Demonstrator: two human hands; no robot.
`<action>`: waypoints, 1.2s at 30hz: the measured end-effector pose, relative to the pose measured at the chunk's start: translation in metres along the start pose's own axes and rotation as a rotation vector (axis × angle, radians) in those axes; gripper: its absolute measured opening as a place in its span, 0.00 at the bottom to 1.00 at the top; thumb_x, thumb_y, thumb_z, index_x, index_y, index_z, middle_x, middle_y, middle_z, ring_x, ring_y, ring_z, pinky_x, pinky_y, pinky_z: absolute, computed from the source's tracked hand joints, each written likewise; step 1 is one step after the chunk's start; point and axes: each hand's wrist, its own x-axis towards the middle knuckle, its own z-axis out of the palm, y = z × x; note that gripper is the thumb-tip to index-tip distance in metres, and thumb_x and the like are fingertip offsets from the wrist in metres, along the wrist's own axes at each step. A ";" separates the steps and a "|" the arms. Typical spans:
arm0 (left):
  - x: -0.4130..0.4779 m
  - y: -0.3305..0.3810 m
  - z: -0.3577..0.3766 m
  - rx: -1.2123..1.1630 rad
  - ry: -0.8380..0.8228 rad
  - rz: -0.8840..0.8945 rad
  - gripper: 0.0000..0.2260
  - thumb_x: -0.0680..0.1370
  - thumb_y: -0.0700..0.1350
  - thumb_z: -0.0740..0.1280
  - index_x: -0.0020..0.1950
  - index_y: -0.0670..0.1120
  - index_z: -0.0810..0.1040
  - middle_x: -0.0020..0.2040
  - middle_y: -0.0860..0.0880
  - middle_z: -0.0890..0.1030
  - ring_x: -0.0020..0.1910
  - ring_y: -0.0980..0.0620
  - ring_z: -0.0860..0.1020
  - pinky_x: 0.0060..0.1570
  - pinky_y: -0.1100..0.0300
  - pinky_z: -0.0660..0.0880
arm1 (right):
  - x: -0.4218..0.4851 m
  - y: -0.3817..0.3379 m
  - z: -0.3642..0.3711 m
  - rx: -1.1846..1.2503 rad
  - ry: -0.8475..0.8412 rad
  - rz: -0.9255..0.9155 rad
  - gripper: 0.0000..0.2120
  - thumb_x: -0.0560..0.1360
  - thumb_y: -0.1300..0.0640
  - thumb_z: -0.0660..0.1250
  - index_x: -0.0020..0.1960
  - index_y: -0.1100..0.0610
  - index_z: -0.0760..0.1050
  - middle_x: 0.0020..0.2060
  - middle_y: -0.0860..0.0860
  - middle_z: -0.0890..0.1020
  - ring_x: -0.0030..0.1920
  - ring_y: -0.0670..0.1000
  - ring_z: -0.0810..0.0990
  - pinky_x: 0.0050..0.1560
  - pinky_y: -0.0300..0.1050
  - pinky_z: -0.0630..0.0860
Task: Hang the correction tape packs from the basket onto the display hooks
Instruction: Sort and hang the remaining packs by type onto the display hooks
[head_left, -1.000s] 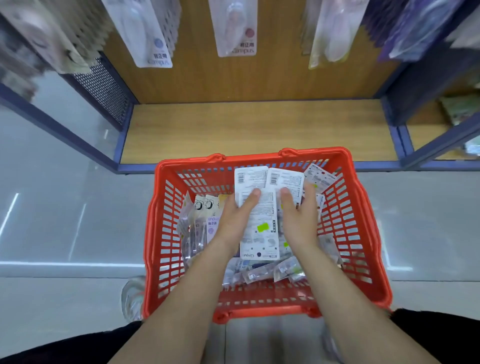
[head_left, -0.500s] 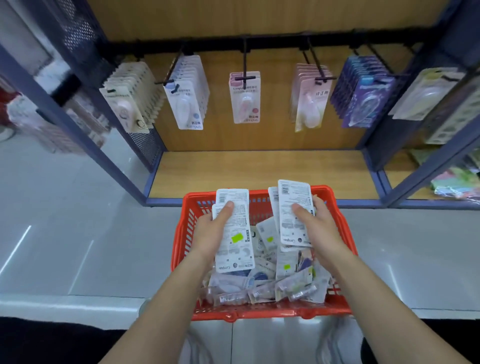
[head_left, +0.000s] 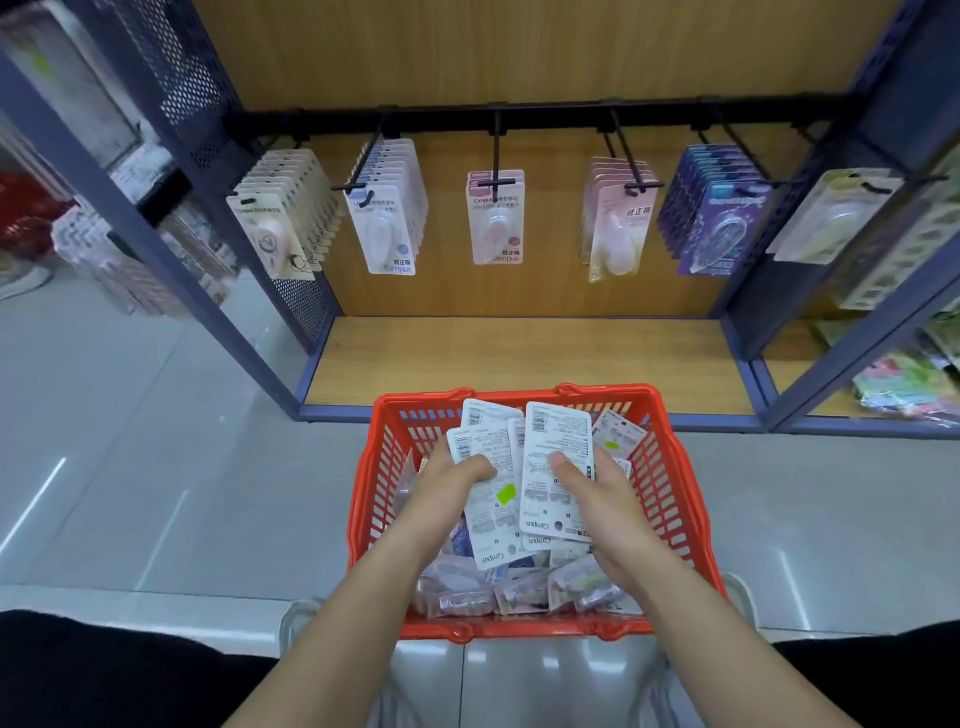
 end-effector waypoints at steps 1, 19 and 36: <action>0.002 0.000 0.000 0.009 -0.006 0.002 0.22 0.70 0.45 0.70 0.65 0.53 0.77 0.56 0.53 0.86 0.57 0.47 0.84 0.61 0.41 0.79 | 0.000 -0.001 -0.002 0.017 -0.001 0.006 0.12 0.83 0.56 0.66 0.66 0.50 0.78 0.58 0.46 0.86 0.58 0.49 0.85 0.63 0.57 0.80; 0.005 -0.008 0.019 0.034 0.082 0.089 0.22 0.79 0.53 0.72 0.71 0.52 0.73 0.64 0.55 0.82 0.64 0.54 0.80 0.66 0.49 0.76 | 0.018 0.013 -0.006 0.018 0.048 0.014 0.21 0.82 0.56 0.69 0.73 0.46 0.71 0.61 0.46 0.84 0.61 0.47 0.83 0.61 0.51 0.80; 0.004 -0.008 0.024 -0.089 0.071 0.024 0.13 0.87 0.46 0.58 0.66 0.55 0.80 0.59 0.48 0.85 0.53 0.49 0.85 0.47 0.48 0.84 | 0.021 0.008 0.005 -0.127 0.107 -0.001 0.09 0.86 0.53 0.57 0.61 0.47 0.75 0.56 0.43 0.79 0.54 0.42 0.77 0.48 0.38 0.71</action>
